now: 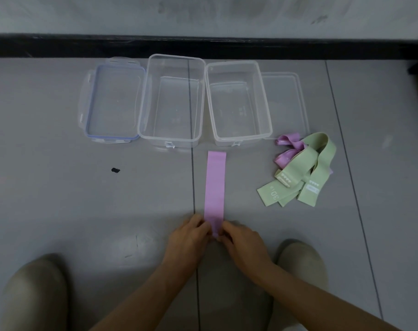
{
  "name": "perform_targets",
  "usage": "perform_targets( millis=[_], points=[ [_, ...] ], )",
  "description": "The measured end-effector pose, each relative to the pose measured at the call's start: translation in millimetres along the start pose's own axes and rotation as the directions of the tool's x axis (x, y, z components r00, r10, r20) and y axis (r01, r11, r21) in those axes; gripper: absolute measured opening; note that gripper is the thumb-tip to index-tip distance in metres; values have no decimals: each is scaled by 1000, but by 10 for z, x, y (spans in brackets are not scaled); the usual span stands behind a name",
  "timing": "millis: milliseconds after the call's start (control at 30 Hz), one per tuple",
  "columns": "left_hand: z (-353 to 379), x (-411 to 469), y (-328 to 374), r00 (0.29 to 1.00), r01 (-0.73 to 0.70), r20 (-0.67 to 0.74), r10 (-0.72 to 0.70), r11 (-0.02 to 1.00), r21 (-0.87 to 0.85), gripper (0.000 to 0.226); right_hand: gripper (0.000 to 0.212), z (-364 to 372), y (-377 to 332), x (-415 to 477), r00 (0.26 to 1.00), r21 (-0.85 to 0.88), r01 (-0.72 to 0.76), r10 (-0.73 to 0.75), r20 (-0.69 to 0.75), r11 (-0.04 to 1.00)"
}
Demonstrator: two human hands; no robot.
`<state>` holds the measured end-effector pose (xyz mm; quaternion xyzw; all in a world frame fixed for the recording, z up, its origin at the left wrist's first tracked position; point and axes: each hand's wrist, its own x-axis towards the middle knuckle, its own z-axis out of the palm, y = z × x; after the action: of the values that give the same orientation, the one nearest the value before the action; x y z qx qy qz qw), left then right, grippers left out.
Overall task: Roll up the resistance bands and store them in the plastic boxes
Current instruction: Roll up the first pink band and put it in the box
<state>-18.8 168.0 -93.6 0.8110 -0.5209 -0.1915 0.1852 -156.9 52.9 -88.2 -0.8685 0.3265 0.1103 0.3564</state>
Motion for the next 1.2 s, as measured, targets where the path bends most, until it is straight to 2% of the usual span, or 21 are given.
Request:
perform_targets(
  millis=[67, 167, 300, 500, 733, 867, 1000, 1100, 1200],
  points=[
    [16, -19, 2, 1000, 4, 2, -4, 1000, -7, 20, 19, 1, -5, 9, 1000, 1, 7, -7, 3, 1000],
    [30, -42, -3, 1000, 26, 15, -27, 999, 19, 14, 29, 2, -4, 17, 1000, -9, 29, -29, 1, 1000],
    [47, -38, -14, 999, 26, 23, -28, 998, 65, 19, 21, -29, -2, 55, 999, -23, 32, -31, 22, 999],
    [47, -75, -50, 1000, 3, -3, -3, 1000, 9, 19, 11, -51, 5, 73, 999, 28, -37, 36, 24, 999],
    [62, -3, -84, 1000, 5, 26, -5, 1000, -25, 21, 25, 3, 22, 34, 1000, 70, -21, 21, -7, 997],
    [24, 30, -92, 999, 3, 44, -1, 999, -51, 17, 23, 3, 41, 38, 1000, 36, -16, 16, -3, 999],
    [13, 58, -69, 997, 68, 49, -64, 994, -82, 18, 15, -20, 42, 75, 999, -20, 6, -5, 38, 1000],
    [15, 57, -39, 994, 103, 54, -99, 991, -90, 18, 22, -37, 46, 81, 999, 22, -20, 19, 26, 1000],
    [33, 46, -34, 993, 115, -15, -117, 990, -84, 30, 26, -50, 47, 101, 998, 57, -65, 64, 23, 996]
  ],
)
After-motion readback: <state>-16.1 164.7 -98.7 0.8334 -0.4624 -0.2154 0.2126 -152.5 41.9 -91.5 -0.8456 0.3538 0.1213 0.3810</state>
